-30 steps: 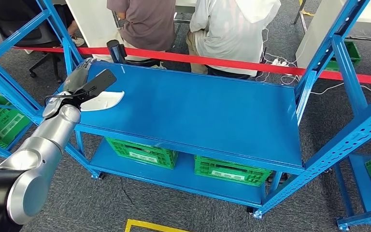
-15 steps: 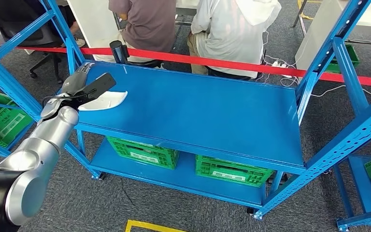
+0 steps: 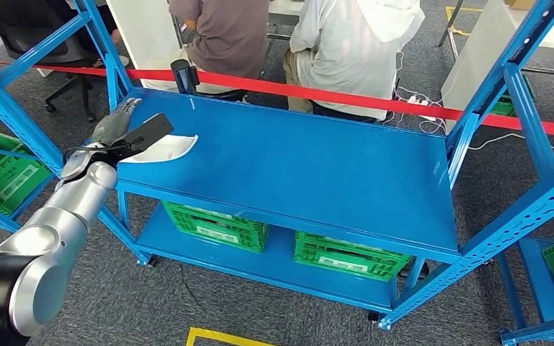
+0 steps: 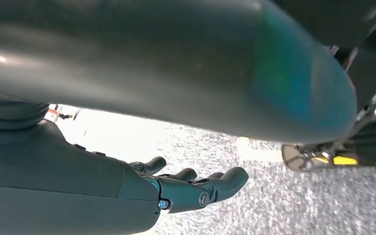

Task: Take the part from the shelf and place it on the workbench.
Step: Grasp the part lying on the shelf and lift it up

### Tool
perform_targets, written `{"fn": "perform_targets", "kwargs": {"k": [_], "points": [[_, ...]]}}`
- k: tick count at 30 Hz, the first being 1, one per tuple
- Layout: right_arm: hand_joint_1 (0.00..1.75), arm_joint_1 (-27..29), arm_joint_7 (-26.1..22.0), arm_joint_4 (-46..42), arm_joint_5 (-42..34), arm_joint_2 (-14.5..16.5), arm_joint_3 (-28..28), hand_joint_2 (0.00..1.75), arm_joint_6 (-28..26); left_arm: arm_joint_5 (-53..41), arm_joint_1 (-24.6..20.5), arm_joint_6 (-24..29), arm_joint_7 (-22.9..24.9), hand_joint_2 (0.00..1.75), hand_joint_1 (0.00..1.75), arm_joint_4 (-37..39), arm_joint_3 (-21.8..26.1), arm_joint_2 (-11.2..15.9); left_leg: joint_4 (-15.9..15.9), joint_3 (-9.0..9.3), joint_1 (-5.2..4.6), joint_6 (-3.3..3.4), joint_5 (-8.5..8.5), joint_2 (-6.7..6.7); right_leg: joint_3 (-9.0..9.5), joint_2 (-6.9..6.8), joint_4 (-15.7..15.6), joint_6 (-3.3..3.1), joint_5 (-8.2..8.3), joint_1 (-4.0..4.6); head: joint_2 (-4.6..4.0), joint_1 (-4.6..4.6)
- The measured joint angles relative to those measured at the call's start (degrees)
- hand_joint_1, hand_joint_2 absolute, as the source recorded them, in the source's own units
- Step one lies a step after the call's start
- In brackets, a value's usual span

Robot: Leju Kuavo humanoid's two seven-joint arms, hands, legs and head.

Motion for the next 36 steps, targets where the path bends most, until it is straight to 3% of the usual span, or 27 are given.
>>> {"fn": "perform_targets", "kwargs": {"k": [2,3,6,8,9,11,12,13,14,16,18,20,24,29,33,36], "points": [[0.00,-0.1,0.0,0.0,0.0,0.0,0.0,0.00,0.1,0.0,0.0,0.0,-0.1,0.00,0.00,0.0,0.0,0.1,0.7,-0.13,0.15,-0.96,-0.85,-0.08,3.41,-0.06,-6.4,0.08,1.85,-0.10,-0.01,0.23],[0.00,-0.1,0.0,0.0,0.0,0.1,0.0,0.00,0.2,0.0,0.0,0.0,-0.1,0.00,0.00,0.0,0.0,0.1,0.9,-0.19,0.06,-1.41,-1.17,-0.09,4.20,-0.06,-7.9,-0.21,1.77,-0.07,-0.01,0.22],[0.00,-0.1,0.0,0.0,0.0,0.1,0.0,0.00,0.3,0.0,0.0,0.0,-0.1,0.00,0.00,0.0,0.0,0.3,0.5,0.16,0.01,-2.48,-1.50,-0.13,4.40,0.04,-8.1,-1.71,0.90,0.10,-0.01,-0.04],[0.00,-0.1,0.0,0.0,0.1,0.1,0.0,0.00,0.3,0.0,-0.1,0.0,-0.1,0.00,0.00,-0.1,-0.1,0.3,2.5,-0.58,0.11,-2.86,-2.65,-0.09,4.88,0.06,-8.3,-2.58,0.63,0.04,0.00,-0.26],[0.00,-0.1,0.0,0.0,0.1,0.1,0.0,0.00,0.3,0.0,-0.1,0.0,-0.1,0.00,0.00,-0.1,-0.1,0.4,5.4,-2.03,0.07,-2.91,-3.88,-0.07,5.19,0.06,-8.4,-2.96,0.46,0.05,0.00,-0.44],[0.00,-0.1,0.0,0.0,0.0,0.1,0.0,0.00,0.4,0.0,0.1,0.0,-0.1,0.00,0.00,0.1,-0.2,0.4,13.5,-6.69,-0.13,-2.79,-6.61,-0.06,5.70,0.08,-8.4,-3.48,0.03,0.26,-0.01,-0.71],[0.00,-0.1,0.0,0.0,0.0,0.1,0.0,0.00,0.4,0.0,0.3,0.0,-0.1,0.00,0.00,0.1,-0.3,0.5,16.7,-8.90,-0.22,-2.69,-7.12,-0.06,5.97,0.11,-8.4,-3.62,-0.19,0.39,-0.01,-0.79],[0.00,-0.1,0.0,0.0,0.0,0.1,0.0,0.00,0.4,0.0,0.4,0.0,-0.1,0.00,0.00,0.2,-0.3,0.5,18.0,-10.26,-0.28,-2.52,-6.52,-0.06,6.29,0.15,-8.4,-3.69,-0.43,0.53,0.00,-0.82],[0.00,-0.1,0.0,0.0,0.0,0.1,0.0,0.00,0.4,0.0,0.6,0.0,0.0,0.00,0.00,0.2,-0.4,0.5,16.9,-10.50,-0.36,-2.25,-4.70,-0.06,6.67,0.19,-8.4,-3.68,-0.68,0.66,-0.01,-0.83],[0.00,-0.1,0.0,0.0,0.0,0.1,0.0,0.00,0.4,0.0,0.6,0.0,0.0,0.00,0.00,0.2,-0.4,0.6,9.8,-8.41,-0.61,-1.54,0.39,-0.06,7.45,0.27,-8.4,-3.50,-1.19,0.81,0.00,-0.85],[0.00,-0.1,0.0,0.0,0.0,0.2,0.0,0.00,0.4,-0.1,0.5,0.0,0.1,0.00,0.00,0.2,-0.5,0.7,3.7,-6.05,-1.03,-1.06,2.91,-0.07,7.69,0.38,-8.3,-3.00,-1.54,0.99,0.00,-0.86],[0.00,-0.2,0.0,0.0,0.0,0.2,0.0,0.00,0.5,-0.1,0.6,-0.1,0.2,0.00,0.00,0.2,-0.5,0.7,2.1,-5.39,-1.23,-1.01,2.93,-0.19,7.61,0.44,-8.4,-2.67,-1.56,1.16,-0.01,-0.85],[0.00,-0.1,0.0,0.0,0.1,0.1,0.0,0.00,0.5,-0.8,0.7,-1.9,0.3,0.00,0.00,0.2,-0.7,0.7,1.7,-5.36,-1.16,-0.97,3.15,-0.48,7.90,0.34,-9.0,-4.02,-1.25,1.34,0.00,-0.70],[0.00,-0.1,0.0,0.0,0.2,0.1,0.0,0.00,0.7,-3.0,0.8,-4.9,0.7,0.00,0.00,0.2,-1.9,1.3,1.8,-5.34,-1.23,-0.37,3.01,-0.50,8.34,0.28,-9.7,-3.38,-1.04,1.30,-0.01,-0.68],[0.00,-0.1,0.0,0.0,0.4,0.1,0.0,0.00,0.7,-4.2,1.2,-7.0,0.8,0.00,0.00,0.3,-3.0,2.2,1.8,-5.33,-1.29,-0.21,2.97,-0.45,8.43,0.30,-9.9,-2.30,-1.01,1.19,-0.02,-0.69],[0.00,-0.1,0.2,0.0,0.4,0.1,0.0,0.00,0.7,-4.5,1.6,-7.6,0.8,0.00,0.00,0.4,-3.7,2.8,1.8,-5.31,-1.31,-0.18,2.97,-0.46,8.43,0.28,-9.9,-2.05,-1.03,1.16,-0.01,-0.70]]}}
